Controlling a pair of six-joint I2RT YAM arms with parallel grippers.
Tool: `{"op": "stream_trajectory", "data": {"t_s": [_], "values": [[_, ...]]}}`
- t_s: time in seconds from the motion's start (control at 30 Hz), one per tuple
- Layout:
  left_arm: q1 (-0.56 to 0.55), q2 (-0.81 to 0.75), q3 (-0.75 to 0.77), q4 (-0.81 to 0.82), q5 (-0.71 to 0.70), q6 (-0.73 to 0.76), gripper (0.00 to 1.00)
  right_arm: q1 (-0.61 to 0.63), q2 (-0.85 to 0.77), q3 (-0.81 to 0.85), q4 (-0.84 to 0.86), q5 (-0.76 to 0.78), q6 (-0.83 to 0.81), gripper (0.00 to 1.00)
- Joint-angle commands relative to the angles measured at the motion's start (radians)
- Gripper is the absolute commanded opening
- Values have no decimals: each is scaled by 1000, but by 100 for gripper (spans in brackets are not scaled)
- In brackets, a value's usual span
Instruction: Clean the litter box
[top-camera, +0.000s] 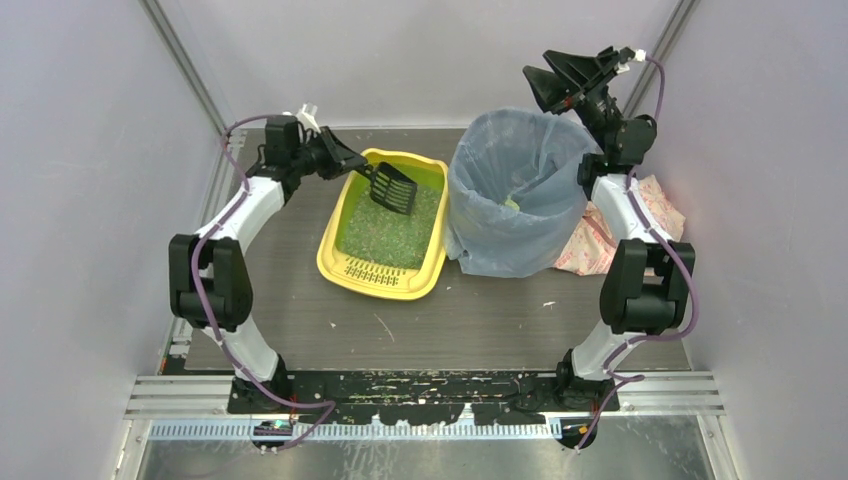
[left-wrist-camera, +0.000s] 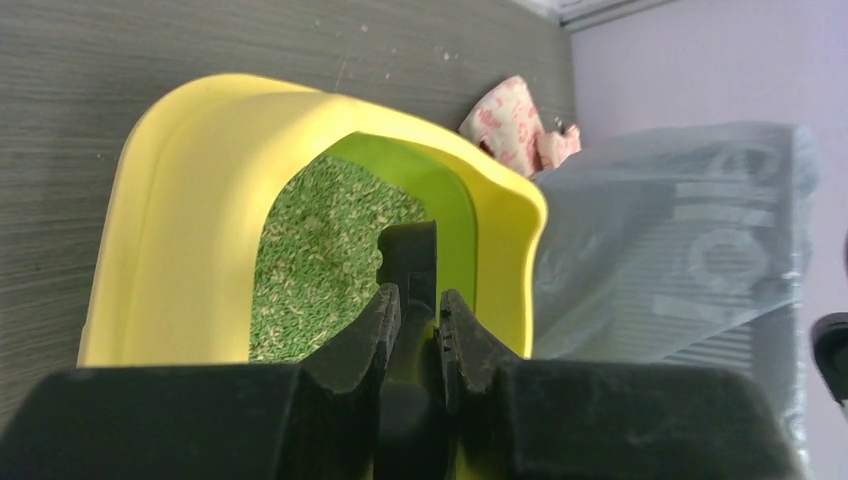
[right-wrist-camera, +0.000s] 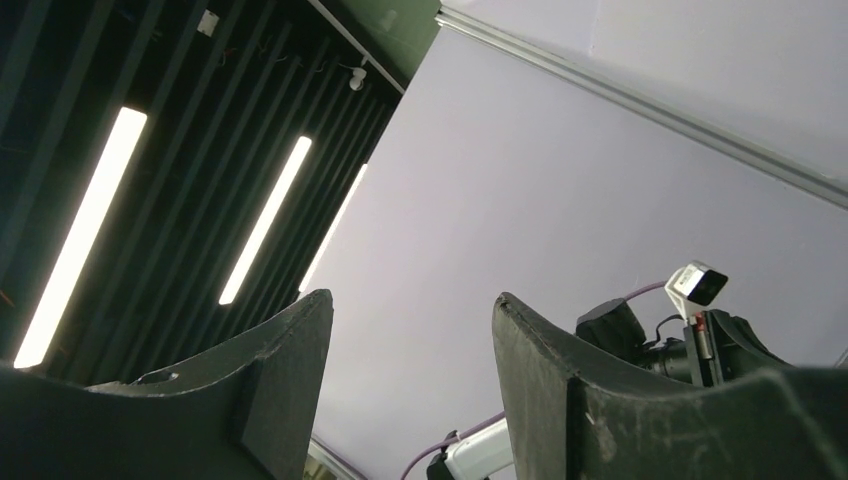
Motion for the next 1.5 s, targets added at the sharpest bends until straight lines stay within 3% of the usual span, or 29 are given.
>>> {"op": "stream_trajectory", "data": {"t_s": [0.0, 0.03, 0.17, 0.2, 0.23, 0.5, 0.63, 0.77, 1.0, 1.23, 1.47], "values": [[-20, 50, 66, -63, 53, 60, 1, 1, -100, -27, 4, -8, -57, 65], [-25, 63, 85, -95, 66, 65, 6, 1, -113, -35, -6, -7, -66, 65], [-48, 57, 131, -204, -6, 129, 81, 2, -153, -69, -42, -7, -100, 65], [-54, 53, 148, -251, -31, 155, 95, 2, -162, -77, -52, -5, -107, 65], [-58, 51, 166, -288, -47, 179, 99, 2, -169, -83, -59, -6, -115, 66], [-58, 12, 275, -501, -168, 265, 100, 16, -200, -90, -77, 13, -142, 65], [-54, -22, 259, -536, -189, 299, 100, 37, -218, -103, -93, 24, -164, 65], [-54, -49, 248, -617, -312, 330, 100, 64, -241, -113, -142, 28, -198, 65], [-13, -176, 108, -585, -446, 279, 100, 126, -292, -160, -213, 36, -278, 66], [2, -208, 136, -676, -624, 245, 100, 163, -335, -208, -282, 37, -345, 66], [21, -225, 97, -653, -588, 220, 100, 163, -364, -203, -349, 4, -387, 66]]}}
